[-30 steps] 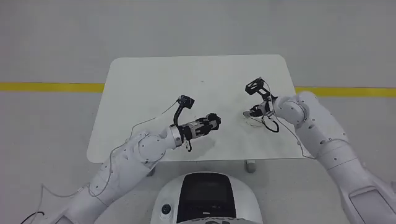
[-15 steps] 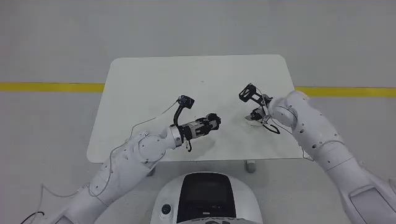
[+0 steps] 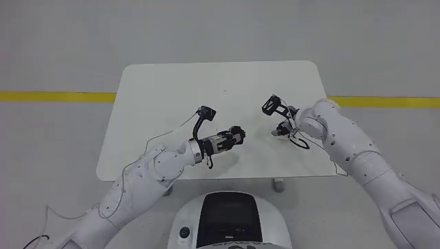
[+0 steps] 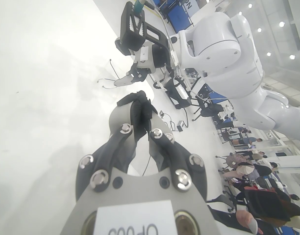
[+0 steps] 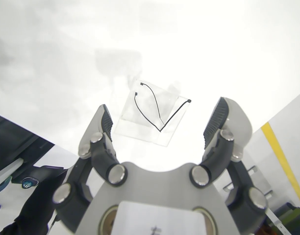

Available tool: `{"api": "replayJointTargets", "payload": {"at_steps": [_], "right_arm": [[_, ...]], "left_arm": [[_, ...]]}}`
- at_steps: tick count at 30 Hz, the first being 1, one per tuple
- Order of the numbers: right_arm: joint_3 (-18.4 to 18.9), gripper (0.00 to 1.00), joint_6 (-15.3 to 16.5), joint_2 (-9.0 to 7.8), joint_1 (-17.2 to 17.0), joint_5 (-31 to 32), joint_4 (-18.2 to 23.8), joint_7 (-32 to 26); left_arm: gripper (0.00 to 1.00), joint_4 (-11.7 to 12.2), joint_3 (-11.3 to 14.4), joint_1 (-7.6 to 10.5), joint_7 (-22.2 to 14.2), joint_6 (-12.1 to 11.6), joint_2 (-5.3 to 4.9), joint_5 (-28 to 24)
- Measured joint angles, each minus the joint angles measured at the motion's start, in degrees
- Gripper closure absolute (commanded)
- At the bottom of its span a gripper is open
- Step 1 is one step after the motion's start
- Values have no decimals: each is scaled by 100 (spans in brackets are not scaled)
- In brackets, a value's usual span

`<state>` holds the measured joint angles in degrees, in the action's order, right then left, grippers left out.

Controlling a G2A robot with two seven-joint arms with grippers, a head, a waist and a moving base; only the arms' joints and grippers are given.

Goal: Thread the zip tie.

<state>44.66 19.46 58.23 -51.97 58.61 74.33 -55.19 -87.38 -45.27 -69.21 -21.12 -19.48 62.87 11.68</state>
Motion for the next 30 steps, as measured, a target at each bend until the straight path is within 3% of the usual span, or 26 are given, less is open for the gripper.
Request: {"api": "replayJointTargets", "payload": {"at_steps": [16, 26, 29, 30], "right_arm": [[-40, 0, 2, -22, -111, -271, -50, 97], [103, 1, 2, -307, -191, -528, 255, 76], [118, 45, 2, -405, -216, -579, 327, 111], [116, 51, 2, -430, -222, -589, 342, 125]], "left_arm": [[100, 0, 0, 0, 0, 0, 0, 0], [100, 0, 0, 0, 0, 0, 0, 0], [100, 0, 0, 0, 0, 0, 0, 0], [100, 0, 0, 0, 0, 0, 0, 0]]}}
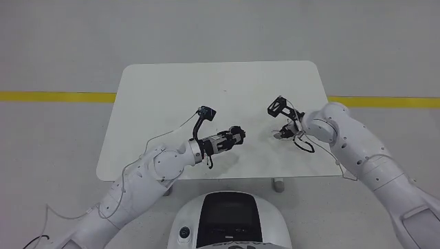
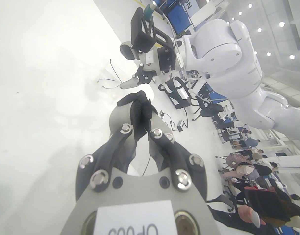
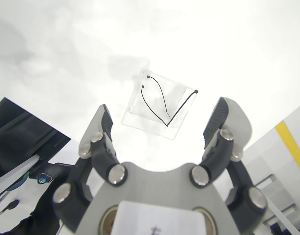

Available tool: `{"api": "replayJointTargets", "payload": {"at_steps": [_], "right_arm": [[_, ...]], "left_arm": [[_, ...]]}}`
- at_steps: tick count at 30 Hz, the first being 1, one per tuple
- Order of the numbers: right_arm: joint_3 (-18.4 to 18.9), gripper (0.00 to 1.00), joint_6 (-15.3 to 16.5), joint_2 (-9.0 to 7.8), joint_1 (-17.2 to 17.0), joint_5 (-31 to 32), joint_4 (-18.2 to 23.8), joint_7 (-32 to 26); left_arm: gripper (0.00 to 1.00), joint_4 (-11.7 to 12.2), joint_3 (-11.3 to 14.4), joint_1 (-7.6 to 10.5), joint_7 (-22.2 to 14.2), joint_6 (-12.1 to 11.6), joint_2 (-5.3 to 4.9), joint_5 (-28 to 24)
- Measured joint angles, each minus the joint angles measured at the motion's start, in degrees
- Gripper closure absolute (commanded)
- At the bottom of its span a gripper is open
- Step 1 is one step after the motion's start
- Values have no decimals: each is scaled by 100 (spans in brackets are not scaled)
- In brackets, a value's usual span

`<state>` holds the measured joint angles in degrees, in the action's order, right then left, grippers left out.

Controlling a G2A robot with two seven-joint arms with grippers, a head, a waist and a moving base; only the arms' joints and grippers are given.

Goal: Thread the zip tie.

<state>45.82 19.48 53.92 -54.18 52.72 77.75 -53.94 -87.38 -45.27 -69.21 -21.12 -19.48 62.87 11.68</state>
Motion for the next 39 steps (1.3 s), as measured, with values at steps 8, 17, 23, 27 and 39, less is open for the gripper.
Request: {"api": "replayJointTargets", "payload": {"at_steps": [8, 17, 23, 27, 39], "right_arm": [[-198, 65, 0, -143, 19, -64, 40, 101], [-679, 81, 0, -106, 297, -252, -318, 230], [-1004, 83, 0, -24, 498, -411, -658, 327], [-1195, 84, 0, 31, 613, -478, -858, 386], [-1625, 91, 0, 216, 916, -612, -1388, 585]], "left_arm": [[100, 0, 0, 0, 0, 0, 0, 0], [100, 0, 0, 0, 0, 0, 0, 0], [100, 0, 0, 0, 0, 0, 0, 0], [100, 0, 0, 0, 0, 0, 0, 0], [100, 0, 0, 0, 0, 0, 0, 0]]}}
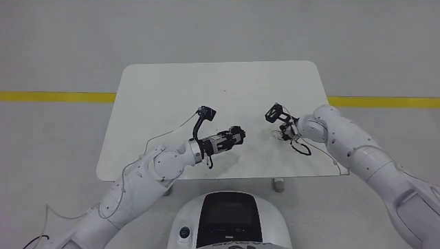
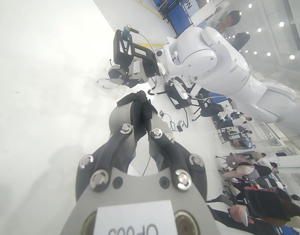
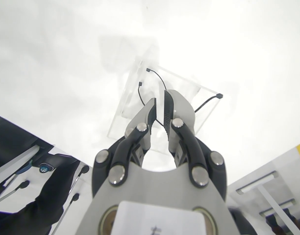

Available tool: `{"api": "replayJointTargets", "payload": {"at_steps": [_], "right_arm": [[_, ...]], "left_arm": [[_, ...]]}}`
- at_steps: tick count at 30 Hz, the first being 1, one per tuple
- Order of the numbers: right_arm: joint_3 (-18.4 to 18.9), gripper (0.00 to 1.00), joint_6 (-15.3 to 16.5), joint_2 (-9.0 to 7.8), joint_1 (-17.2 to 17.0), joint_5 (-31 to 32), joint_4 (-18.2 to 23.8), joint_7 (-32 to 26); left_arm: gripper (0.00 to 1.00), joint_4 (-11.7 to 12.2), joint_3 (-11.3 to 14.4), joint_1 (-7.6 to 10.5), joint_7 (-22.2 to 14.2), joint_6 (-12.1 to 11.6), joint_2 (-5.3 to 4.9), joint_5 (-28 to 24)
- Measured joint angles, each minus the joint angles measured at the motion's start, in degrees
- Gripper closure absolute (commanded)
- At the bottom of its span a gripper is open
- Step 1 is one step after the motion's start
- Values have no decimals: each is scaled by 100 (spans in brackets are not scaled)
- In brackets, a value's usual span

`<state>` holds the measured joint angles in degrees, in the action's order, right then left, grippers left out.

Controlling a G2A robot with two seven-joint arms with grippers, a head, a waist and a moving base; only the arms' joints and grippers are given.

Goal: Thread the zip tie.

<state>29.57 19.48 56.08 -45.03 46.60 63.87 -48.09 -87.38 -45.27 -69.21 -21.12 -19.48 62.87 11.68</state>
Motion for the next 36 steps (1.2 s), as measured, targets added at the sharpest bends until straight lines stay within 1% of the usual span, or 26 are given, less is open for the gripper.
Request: {"api": "replayJointTargets", "payload": {"at_steps": [1, 7, 10, 17, 19, 36], "right_arm": [[-24, 89, 0, 12, 17, -5, -29, 6], [-126, 89, 0, 93, 115, -54, -238, 36], [-173, 91, 0, 131, 152, -62, -314, 55], [-262, 91, 0, 209, 230, -78, -457, 81], [-284, 89, 0, 230, 248, -78, -494, 83], [-420, 86, 0, 328, 342, -124, -722, 138]], "left_arm": [[100, 0, 0, 0, 0, 0, 0, 0], [100, 0, 0, 0, 0, 0, 0, 0], [100, 0, 0, 0, 0, 0, 0, 0], [100, 0, 0, 0, 0, 0, 0, 0], [100, 0, 0, 0, 0, 0, 0, 0], [100, 0, 0, 0, 0, 0, 0, 0]]}}
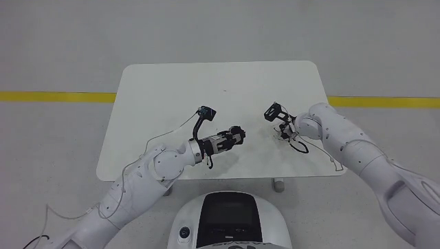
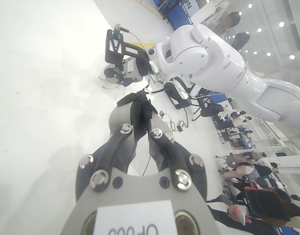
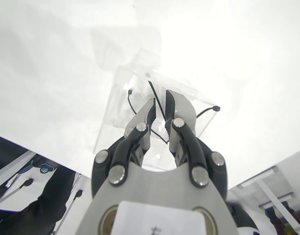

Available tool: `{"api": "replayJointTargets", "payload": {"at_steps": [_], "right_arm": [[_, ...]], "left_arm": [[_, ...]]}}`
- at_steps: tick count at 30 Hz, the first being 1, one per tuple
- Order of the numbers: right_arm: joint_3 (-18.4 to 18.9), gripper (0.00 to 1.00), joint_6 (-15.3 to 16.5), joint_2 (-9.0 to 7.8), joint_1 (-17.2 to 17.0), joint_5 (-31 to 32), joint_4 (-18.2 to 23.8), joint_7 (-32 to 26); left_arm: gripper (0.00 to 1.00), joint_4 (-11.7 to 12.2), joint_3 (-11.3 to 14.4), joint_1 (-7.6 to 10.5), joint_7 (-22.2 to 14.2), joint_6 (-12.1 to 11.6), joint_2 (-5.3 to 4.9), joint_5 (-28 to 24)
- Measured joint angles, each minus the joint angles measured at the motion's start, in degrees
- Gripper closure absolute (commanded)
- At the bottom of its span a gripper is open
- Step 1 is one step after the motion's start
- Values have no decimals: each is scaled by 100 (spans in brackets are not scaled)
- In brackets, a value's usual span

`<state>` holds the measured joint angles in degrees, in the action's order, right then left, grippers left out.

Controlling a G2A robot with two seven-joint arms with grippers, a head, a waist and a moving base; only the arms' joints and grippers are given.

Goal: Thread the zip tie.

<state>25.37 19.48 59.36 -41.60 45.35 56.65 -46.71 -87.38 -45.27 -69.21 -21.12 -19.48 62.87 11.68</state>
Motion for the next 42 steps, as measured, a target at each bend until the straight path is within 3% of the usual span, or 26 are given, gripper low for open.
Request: {"api": "replayJointTargets", "payload": {"at_steps": [22, 26, 29, 42], "right_arm": [[-20, 83, 0, -20, 18, 33, 24, 3], [-59, 87, 0, -5, 31, -6, 12, -47], [-92, 100, 0, 8, 48, -26, -9, -65], [-114, 100, 0, -7, 109, -10, -14, 21]], "left_arm": [[100, 0, 0, 0, 0, 0, 0, 0], [100, 0, 0, 0, 0, 0, 0, 0], [100, 0, 0, 0, 0, 0, 0, 0], [100, 0, 0, 0, 0, 0, 0, 0]]}}
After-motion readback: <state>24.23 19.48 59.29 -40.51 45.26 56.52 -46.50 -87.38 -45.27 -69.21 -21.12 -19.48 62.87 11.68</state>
